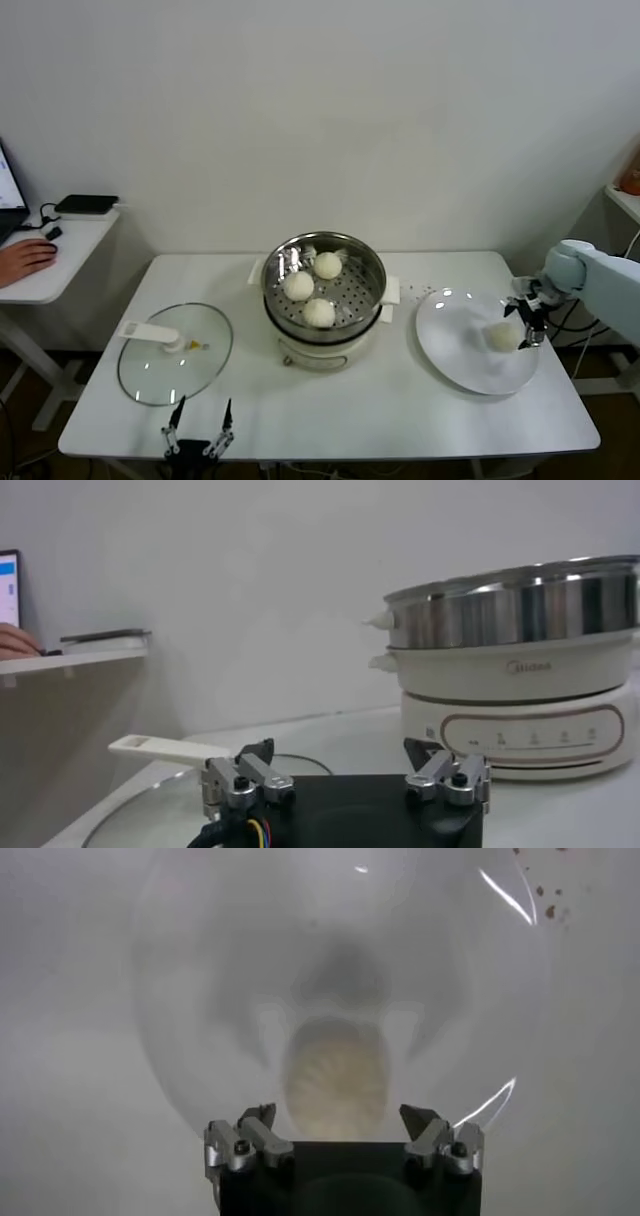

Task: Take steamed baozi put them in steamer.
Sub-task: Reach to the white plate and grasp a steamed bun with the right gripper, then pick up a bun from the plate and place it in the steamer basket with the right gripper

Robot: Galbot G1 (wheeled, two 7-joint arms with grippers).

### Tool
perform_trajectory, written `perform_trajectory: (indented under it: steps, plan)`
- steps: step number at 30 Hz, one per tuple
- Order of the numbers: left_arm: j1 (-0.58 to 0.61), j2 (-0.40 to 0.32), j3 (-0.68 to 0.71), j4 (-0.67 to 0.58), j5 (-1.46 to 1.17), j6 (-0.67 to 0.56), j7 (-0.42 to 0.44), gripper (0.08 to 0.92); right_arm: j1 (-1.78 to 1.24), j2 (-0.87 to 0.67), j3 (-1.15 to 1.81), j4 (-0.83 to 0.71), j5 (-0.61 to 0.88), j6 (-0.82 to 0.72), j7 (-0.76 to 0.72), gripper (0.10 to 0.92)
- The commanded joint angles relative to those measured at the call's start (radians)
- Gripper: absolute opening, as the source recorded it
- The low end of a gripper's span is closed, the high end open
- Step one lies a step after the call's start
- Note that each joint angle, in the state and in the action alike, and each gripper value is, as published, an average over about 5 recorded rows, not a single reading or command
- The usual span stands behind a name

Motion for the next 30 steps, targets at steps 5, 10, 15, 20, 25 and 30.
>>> perform_trajectory:
  steps: [5,10,15,20,25,30]
  plan:
    - [0.002,-0.017,-0.005,-0.004,0.001,-0.002,-0.001,0.823,-0.051,0.02,0.049,-0.041,-0.023,0.008,0.001,0.822]
    - [0.002,-0.018,-0.004,-0.005,0.001,-0.002,-0.001,0.823,-0.044,0.023,0.046,-0.041,-0.024,0.005,0.001,0.794]
    - [0.001,-0.018,-0.005,-0.008,0.001,-0.003,-0.001,0.823,-0.025,0.014,0.03,-0.018,-0.014,-0.006,-0.007,0.664]
    - [0.003,-0.016,-0.009,-0.017,-0.002,-0.002,0.0,0.823,0.121,-0.018,-0.111,0.076,0.088,-0.055,-0.019,0.547]
    - [0.004,-0.014,-0.008,-0.02,-0.003,-0.001,0.001,0.823,0.441,0.0,-0.411,0.216,0.343,-0.125,-0.017,0.53]
    - [0.0,-0.014,-0.003,-0.023,-0.003,-0.001,0.002,0.823,0.68,0.08,-0.566,0.318,0.54,-0.196,-0.017,0.545]
